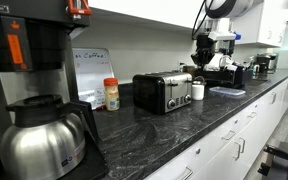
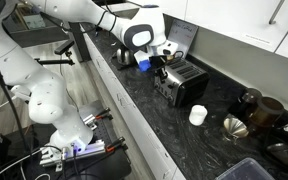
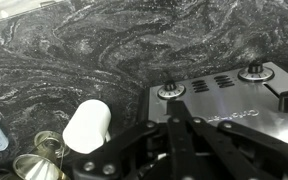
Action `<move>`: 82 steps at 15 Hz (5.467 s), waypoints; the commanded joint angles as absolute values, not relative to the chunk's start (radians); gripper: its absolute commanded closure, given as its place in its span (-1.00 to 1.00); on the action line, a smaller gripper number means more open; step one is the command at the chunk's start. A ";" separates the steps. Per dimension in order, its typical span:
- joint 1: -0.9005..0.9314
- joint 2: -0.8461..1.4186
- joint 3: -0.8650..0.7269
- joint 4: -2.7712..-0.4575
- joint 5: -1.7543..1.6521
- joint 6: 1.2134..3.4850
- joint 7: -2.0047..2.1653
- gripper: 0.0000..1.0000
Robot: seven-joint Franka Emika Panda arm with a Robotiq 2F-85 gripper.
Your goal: Push the right lever on the toaster downwards
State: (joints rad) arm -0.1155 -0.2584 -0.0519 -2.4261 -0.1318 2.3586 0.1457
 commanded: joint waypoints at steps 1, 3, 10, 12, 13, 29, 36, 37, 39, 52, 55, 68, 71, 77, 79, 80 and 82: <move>-0.105 -0.251 -0.057 -2.418 -0.110 2.369 0.119 1.00; -0.095 -0.246 -0.058 -2.416 -0.094 2.384 0.102 1.00; -0.095 -0.225 -0.067 -2.422 -0.104 2.437 0.069 1.00; -0.095 -0.214 -0.071 -2.416 -0.109 2.451 0.052 1.00; -0.094 -0.206 -0.075 -2.414 -0.105 2.465 0.037 1.00; -0.086 -0.099 -0.097 -2.403 -0.046 2.560 -0.076 1.00; -0.087 -0.087 -0.099 -2.409 -0.027 2.585 -0.127 1.00; -0.087 -0.086 -0.099 -2.410 -0.026 2.588 -0.134 1.00; -0.087 -0.083 -0.100 -2.413 -0.025 2.593 -0.145 1.00; -0.088 -0.039 -0.107 -2.443 0.009 2.674 -0.215 1.00; -0.090 -0.029 -0.109 -2.456 0.024 2.695 -0.231 1.00; -0.096 0.019 -0.111 -2.470 0.057 2.734 -0.274 1.00; -0.098 0.030 -0.109 -2.471 0.056 2.739 -0.275 1.00; -0.100 0.033 -0.110 -2.469 0.051 2.740 -0.275 1.00; -0.100 0.033 -0.111 -2.469 0.050 2.740 -0.275 1.00; -0.101 0.034 -0.111 -2.468 0.047 2.741 -0.273 1.00; -0.101 0.033 -0.111 -2.468 0.048 2.741 -0.273 1.00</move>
